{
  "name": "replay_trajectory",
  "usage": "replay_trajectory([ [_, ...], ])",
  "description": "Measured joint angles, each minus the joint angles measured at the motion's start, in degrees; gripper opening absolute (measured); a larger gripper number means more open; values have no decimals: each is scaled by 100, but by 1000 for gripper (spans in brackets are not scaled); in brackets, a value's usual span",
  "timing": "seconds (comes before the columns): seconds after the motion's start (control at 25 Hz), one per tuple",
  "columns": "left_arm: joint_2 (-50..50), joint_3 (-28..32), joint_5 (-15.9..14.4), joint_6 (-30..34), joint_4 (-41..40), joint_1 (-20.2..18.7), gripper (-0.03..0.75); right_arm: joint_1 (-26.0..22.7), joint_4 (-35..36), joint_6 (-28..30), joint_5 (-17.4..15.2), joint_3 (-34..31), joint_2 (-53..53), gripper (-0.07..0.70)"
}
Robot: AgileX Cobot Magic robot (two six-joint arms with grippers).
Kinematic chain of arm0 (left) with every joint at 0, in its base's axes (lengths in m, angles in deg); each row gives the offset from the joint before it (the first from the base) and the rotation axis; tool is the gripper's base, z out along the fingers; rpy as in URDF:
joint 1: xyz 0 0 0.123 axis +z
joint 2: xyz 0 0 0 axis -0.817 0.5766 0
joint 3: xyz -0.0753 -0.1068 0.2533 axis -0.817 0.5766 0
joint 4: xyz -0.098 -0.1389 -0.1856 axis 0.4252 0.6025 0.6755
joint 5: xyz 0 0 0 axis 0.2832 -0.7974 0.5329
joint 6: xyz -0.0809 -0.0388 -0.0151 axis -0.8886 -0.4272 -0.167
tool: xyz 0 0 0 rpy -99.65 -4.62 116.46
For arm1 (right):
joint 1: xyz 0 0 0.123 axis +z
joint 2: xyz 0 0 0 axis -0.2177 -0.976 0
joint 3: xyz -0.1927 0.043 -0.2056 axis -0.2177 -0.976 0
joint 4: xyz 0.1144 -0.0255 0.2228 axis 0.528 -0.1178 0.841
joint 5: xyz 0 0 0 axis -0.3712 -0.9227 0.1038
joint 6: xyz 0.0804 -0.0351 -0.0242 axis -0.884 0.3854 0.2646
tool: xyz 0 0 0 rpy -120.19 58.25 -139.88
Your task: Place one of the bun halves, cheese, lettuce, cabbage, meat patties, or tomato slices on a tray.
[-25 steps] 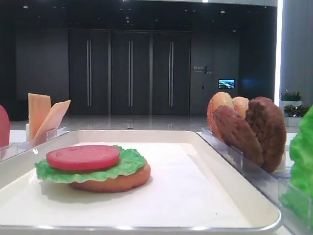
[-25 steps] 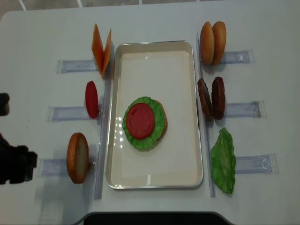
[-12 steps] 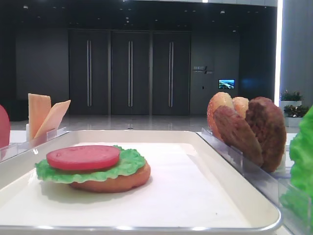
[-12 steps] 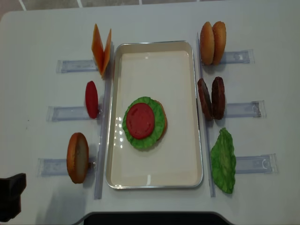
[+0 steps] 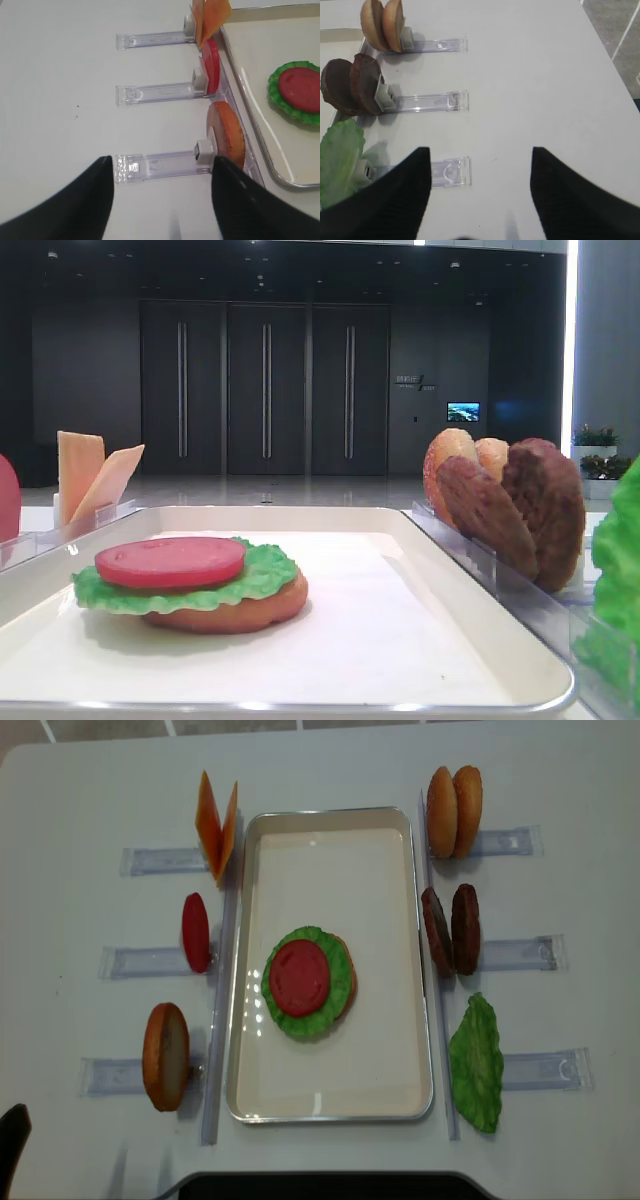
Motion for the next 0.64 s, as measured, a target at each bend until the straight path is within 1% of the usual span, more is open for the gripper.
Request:
replay_trajectory([
  [0.64, 0, 0, 0, 0, 2, 0, 471, 0, 0, 0, 0, 0, 0, 417],
])
